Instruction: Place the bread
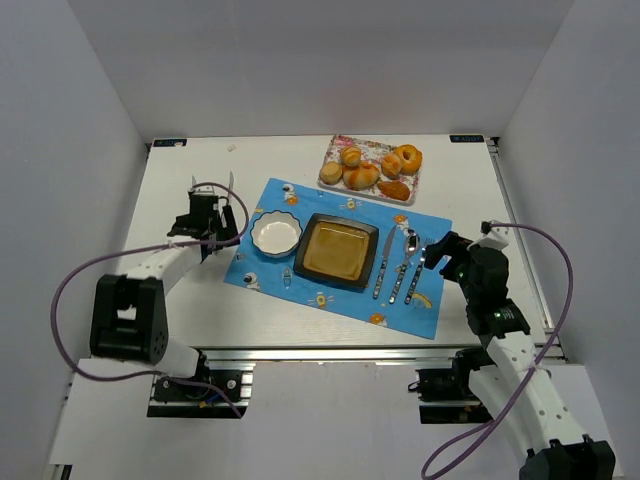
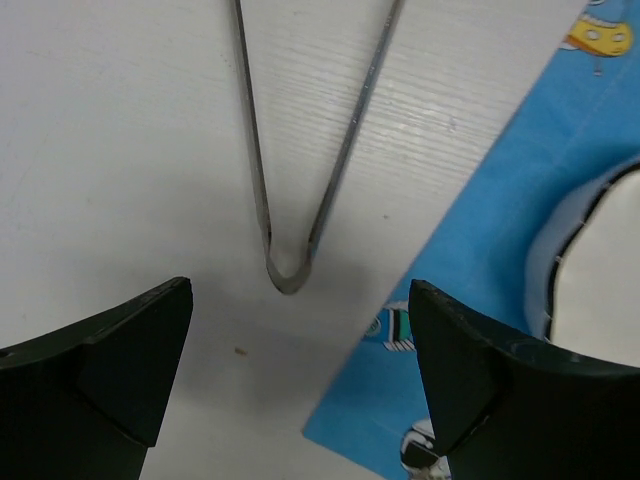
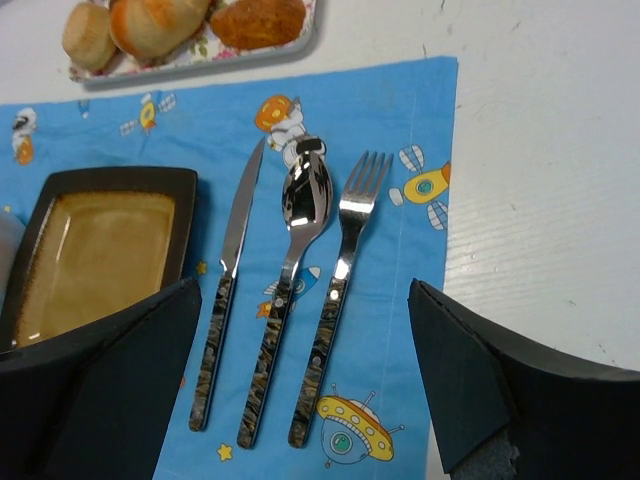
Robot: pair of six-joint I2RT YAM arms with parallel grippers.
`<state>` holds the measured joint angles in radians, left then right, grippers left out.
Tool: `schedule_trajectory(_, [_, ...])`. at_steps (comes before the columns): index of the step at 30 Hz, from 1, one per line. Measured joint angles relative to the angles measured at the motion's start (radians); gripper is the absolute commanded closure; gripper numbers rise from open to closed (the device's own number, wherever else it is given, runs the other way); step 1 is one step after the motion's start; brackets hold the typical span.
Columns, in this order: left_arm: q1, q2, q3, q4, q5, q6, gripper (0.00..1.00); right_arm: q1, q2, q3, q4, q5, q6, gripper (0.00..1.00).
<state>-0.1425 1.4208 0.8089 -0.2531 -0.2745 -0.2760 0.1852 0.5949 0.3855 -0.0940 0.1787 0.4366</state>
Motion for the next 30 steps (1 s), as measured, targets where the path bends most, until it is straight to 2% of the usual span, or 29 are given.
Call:
schedule_trajectory(7, [0.044,0.228,0.091,0.024,0.032,0.085,0.02,0.0,0.092,0.0,0.016,-0.041,0.0,0.11])
schedule_trajectory(13, [0.061,0.322,0.159,0.06,0.056,0.107,0.02,0.0,0.132,0.0,0.018,-0.06,-0.001,0.11])
schedule_trajectory(22, [0.143,0.46,0.318,0.074,0.085,0.111,0.02,0.0,0.117,0.0,0.021,-0.062,-0.003,0.11])
schedule_trajectory(27, [0.144,0.489,0.35,0.088,0.108,0.129,0.11,0.0,0.117,0.0,0.023,-0.058,-0.003,0.11])
schedule_trajectory(30, [0.144,0.489,0.35,0.09,0.12,0.14,0.21,0.0,0.12,0.0,0.023,-0.056,-0.003,0.11])
